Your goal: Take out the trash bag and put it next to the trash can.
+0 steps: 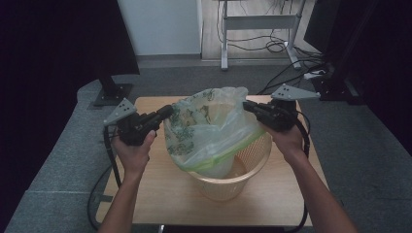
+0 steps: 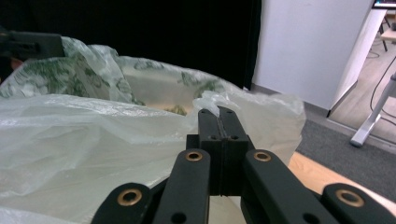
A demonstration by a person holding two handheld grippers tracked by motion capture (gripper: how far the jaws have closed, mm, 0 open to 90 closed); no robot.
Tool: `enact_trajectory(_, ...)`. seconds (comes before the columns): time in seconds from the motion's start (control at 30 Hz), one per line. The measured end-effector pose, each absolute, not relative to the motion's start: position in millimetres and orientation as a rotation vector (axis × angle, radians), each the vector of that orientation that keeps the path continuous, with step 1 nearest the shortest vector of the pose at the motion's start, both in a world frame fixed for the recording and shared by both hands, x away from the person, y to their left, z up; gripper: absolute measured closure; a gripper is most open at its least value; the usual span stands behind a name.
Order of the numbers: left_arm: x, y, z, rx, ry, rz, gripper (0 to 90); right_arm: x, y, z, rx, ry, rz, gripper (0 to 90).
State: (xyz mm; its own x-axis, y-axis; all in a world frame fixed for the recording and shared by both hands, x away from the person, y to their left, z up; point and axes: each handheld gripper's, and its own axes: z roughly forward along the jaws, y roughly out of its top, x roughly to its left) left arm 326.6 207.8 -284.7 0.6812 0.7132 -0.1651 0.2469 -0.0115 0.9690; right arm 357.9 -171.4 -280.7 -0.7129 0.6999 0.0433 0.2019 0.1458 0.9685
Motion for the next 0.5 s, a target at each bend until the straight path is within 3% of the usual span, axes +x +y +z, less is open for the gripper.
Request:
enact_trajectory(0.2, 325.6, 204.1, -275.4, 1.589, 0.79, 0.445, 90.0, 360.5, -163.0, -265.3, 0.817, 1.961, 1.651, 89.3)
enact_trajectory(0.5, 310.0, 196.1, -263.7, 1.594, 0.744, 0.463, 90.0, 328.7, -145.7, -246.8, 0.676, 1.921, 1.759, 89.3)
